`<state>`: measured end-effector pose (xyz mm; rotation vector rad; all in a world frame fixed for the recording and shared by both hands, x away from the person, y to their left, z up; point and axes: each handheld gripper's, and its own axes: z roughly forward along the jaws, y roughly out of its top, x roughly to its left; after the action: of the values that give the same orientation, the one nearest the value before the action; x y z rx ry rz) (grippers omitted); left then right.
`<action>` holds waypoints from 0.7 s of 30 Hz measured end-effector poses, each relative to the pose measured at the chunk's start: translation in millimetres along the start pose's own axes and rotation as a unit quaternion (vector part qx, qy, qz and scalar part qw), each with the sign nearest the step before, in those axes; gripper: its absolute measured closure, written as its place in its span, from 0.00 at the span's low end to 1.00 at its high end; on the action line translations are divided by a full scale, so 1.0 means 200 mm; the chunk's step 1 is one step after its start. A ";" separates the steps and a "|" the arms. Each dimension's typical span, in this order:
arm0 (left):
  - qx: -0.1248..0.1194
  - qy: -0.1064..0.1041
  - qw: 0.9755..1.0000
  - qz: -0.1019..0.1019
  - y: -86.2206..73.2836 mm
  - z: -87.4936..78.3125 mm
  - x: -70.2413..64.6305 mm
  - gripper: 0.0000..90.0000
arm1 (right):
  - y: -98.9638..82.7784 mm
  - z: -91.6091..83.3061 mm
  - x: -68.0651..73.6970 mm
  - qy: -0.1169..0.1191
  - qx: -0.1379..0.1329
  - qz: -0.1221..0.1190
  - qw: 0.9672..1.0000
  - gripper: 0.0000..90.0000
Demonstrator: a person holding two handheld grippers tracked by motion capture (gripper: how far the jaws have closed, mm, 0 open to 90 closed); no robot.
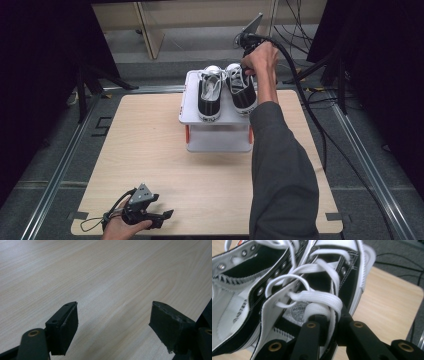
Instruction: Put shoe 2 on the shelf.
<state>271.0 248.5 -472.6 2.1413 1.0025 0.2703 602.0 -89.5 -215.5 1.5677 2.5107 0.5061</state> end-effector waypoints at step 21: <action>0.001 0.001 1.000 -0.001 0.00 0.00 0.00 0.25 | -0.13 0.05 0.01 0.040 -0.007 -0.013 0.999 0.75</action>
<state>271.2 247.8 -472.9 2.1427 1.0071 0.2711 582.9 -95.3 -234.5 1.5358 2.5762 0.5938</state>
